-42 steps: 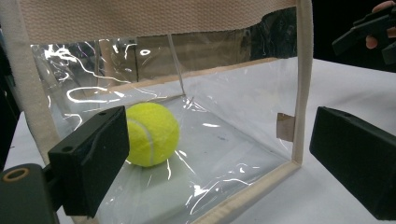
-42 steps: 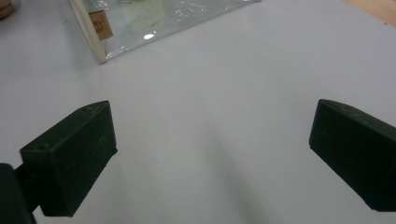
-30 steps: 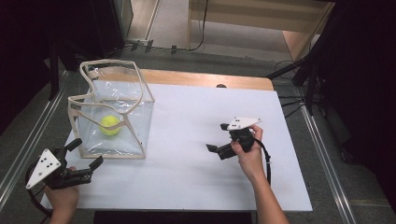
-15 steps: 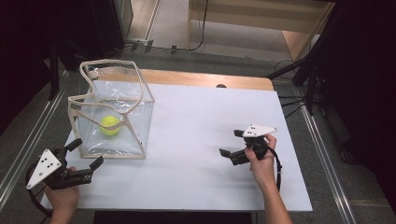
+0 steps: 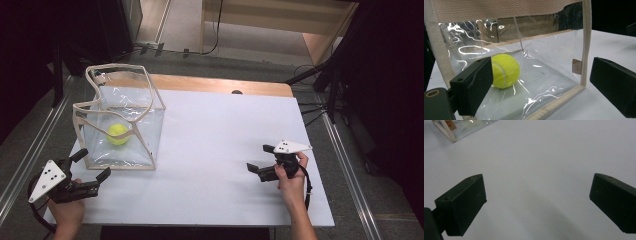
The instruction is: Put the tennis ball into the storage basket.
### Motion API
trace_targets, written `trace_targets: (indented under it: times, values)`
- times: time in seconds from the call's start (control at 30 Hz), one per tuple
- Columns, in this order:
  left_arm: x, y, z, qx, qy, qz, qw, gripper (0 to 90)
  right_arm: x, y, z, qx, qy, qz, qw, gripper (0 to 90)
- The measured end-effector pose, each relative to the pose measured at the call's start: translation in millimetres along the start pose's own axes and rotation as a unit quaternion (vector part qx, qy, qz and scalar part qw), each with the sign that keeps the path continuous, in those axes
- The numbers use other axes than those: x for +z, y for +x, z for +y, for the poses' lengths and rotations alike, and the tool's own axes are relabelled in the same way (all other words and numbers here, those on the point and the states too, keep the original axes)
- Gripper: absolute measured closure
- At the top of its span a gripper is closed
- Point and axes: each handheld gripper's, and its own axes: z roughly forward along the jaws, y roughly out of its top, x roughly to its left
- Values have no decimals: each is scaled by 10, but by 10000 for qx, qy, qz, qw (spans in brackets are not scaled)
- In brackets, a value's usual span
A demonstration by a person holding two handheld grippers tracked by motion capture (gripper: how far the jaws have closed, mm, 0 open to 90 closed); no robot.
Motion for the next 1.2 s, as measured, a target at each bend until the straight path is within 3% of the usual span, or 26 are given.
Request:
trace_targets:
  times: [0.7, 1.2]
  values:
    - [-2, -3, 0, 12, 9, 12, 10000, 54, -354, -153, -330, 351, -244, -340, 9985, 0]
    - [0, -1, 1, 0, -22, 4, 10000, 54, -574, -222, -525, 702, -792, -616, 9925, 0]
